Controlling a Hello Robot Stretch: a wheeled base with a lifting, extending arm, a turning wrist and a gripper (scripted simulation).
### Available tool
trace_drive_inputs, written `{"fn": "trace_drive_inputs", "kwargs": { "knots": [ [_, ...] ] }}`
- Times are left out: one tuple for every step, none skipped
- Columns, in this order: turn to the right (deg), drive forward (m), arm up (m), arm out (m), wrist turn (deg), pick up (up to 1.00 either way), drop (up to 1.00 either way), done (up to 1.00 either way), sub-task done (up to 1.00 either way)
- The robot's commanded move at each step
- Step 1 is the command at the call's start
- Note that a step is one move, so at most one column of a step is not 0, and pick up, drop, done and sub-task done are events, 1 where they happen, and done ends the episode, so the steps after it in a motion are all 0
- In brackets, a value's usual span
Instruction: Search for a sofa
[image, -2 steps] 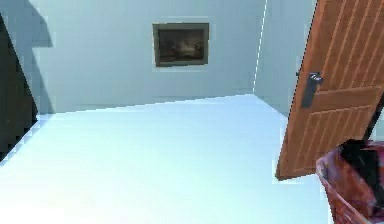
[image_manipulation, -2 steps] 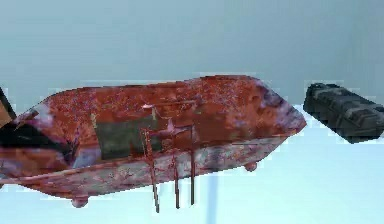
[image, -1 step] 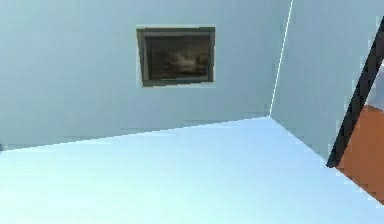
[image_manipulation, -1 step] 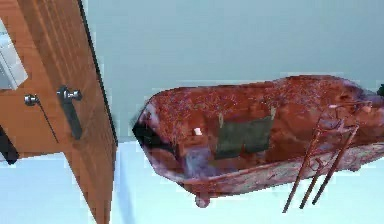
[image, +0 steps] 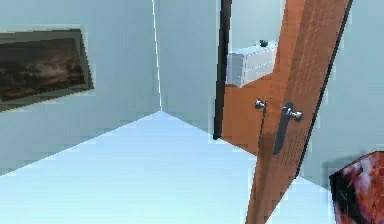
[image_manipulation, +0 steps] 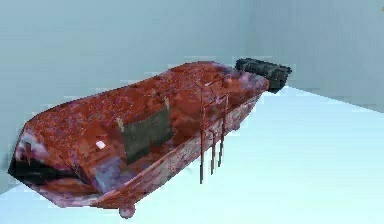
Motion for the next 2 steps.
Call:
{"fn": "trace_drive_inputs", "kwargs": {
  "knots": [
    [0.0, 0.15, 0.0, 0.0, 0.0, 0.0, 0.0, 0.0, 0.0],
    [0.0, 0.95, 0.0, 0.0, 0.0, 0.0, 0.0, 0.0, 0.0]
  ]
}}
